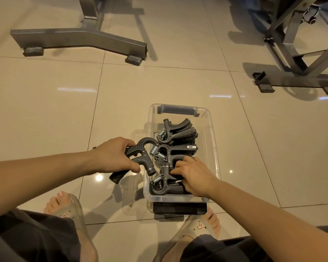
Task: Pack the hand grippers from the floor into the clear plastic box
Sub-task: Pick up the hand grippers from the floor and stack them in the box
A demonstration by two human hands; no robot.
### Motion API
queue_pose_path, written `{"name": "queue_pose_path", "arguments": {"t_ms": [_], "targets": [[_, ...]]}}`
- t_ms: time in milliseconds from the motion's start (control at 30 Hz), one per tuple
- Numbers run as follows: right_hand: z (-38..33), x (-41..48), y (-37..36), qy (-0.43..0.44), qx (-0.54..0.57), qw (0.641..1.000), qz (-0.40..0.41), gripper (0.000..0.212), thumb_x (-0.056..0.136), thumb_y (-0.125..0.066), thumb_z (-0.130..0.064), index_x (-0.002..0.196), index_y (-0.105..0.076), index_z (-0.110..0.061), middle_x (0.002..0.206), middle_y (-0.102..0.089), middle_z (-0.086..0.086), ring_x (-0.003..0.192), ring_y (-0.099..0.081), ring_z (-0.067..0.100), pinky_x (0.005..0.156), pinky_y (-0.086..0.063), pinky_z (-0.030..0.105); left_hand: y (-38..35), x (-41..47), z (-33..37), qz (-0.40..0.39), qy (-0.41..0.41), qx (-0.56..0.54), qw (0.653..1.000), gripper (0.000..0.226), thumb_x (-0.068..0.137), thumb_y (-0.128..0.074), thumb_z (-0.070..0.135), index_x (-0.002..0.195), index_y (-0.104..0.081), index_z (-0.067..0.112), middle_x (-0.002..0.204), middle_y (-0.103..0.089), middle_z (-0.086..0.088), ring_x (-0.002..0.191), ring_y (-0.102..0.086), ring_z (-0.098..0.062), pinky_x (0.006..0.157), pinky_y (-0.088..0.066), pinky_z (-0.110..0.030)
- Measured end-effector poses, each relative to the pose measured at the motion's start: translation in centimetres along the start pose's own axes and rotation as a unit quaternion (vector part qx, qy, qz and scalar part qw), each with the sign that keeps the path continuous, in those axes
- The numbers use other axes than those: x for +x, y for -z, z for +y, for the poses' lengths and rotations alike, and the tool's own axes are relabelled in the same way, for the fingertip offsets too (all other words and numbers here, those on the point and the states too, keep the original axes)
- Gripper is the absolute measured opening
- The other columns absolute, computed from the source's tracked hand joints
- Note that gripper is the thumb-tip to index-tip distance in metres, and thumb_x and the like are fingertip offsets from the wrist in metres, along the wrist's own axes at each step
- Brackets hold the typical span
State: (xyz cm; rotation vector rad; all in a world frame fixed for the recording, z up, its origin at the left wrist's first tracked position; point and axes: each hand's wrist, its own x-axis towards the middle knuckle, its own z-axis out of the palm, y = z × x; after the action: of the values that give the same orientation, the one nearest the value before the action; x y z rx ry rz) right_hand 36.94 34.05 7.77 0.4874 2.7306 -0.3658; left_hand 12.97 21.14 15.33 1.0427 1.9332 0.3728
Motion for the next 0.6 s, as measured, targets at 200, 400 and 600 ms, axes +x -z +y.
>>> {"name": "queue_pose_path", "arguments": {"t_ms": [200,400,600], "targets": [[0.3,0.3,-0.5,0.015,-0.017,1.0,-0.001,0.051,0.088,-0.062,-0.016,0.136,-0.06,-0.033,0.122,-0.06,-0.01,0.116,-0.048,0.021,0.1,-0.037,0.035,-0.9,-0.4,0.9,0.069,0.017,-0.104,0.992,0.026,0.075,-0.082,0.029,0.092,-0.065,0.017,0.074,-0.065,-0.002,0.065,-0.061,-0.019,0.056,-0.048,-0.03],[-0.5,0.9,1.3,-0.003,0.022,0.999,0.031,0.034,0.094,-0.058,-0.033,0.127,-0.065,-0.028,0.112,-0.059,-0.008,0.106,-0.049,0.017,0.093,-0.042,0.037,-1.7,-0.2,1.9,0.059,-0.004,-0.06,0.996,0.029,0.072,-0.083,0.036,0.088,-0.062,0.024,0.076,-0.065,0.004,0.069,-0.061,-0.014,0.062,-0.045,-0.029],[-2.3,1.6,4.9,-0.11,0.469,0.869,0.109,0.02,0.099,-0.053,-0.025,0.1,-0.073,-0.024,0.085,-0.067,0.009,0.076,-0.061,0.017,0.074,-0.049,0.035,-2.0,1.0,1.7,0.043,-0.002,-0.078,0.996,0.039,0.074,-0.086,0.04,0.099,-0.06,0.025,0.084,-0.066,0.005,0.074,-0.062,-0.013,0.064,-0.048,-0.031]]}}
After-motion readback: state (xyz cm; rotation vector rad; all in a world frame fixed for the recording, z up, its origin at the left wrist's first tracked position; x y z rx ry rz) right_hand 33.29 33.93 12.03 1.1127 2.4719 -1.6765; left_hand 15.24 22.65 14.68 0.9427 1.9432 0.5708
